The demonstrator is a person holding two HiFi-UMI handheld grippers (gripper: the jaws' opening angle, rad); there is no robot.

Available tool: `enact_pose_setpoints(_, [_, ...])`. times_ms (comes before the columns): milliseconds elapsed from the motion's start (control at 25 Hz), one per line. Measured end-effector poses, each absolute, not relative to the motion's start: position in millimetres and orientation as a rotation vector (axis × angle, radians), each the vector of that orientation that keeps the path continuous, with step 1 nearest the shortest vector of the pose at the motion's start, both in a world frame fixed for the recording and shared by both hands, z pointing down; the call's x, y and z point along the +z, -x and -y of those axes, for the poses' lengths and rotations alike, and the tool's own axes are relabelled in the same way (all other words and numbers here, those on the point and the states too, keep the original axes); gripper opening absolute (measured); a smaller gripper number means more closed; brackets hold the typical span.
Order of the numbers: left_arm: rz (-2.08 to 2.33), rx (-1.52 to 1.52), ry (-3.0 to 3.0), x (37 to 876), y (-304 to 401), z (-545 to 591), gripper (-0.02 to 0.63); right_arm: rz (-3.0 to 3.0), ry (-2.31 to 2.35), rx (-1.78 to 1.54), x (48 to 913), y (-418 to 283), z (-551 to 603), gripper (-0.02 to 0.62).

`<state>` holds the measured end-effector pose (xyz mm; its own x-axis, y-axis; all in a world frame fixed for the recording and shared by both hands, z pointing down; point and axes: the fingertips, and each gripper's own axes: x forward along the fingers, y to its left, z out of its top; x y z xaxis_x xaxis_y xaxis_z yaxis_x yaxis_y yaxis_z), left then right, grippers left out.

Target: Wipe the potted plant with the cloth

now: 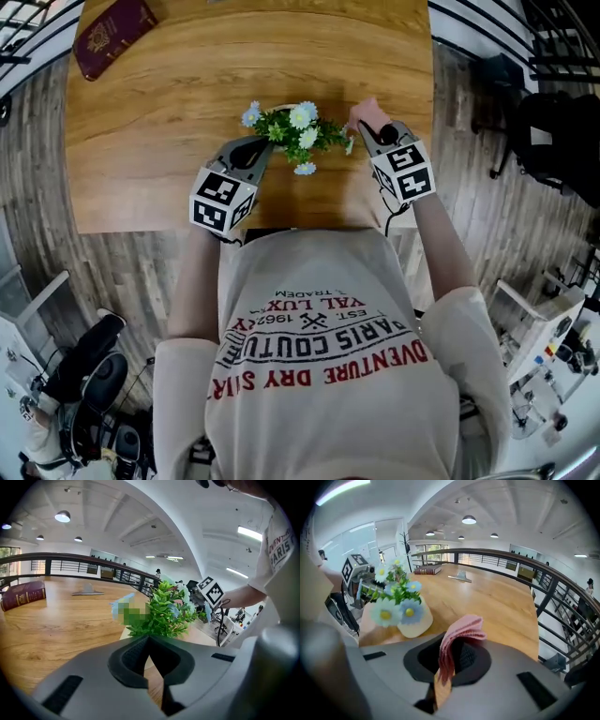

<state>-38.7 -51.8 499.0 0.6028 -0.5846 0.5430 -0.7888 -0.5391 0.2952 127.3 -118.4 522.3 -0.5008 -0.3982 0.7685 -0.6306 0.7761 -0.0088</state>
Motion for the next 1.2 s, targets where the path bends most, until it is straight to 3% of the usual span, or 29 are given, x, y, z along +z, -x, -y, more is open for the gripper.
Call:
enact_pose_setpoints(400, [1.146,0.549,-2.278,499,39,52,0.015,2.256,-0.364,0.459,518,-48,154,0.037])
enact_pose_setpoints(840, [1.131,0.539,-2.254,500,39,50,0.015,2.146,-0.069,0.745,532,-9,139,0.035])
enact_pose_setpoints(1200, [1.144,0.481,-2.239,500,40,51,0.015,2.089,0.092,0.703,531,13,138,0.035])
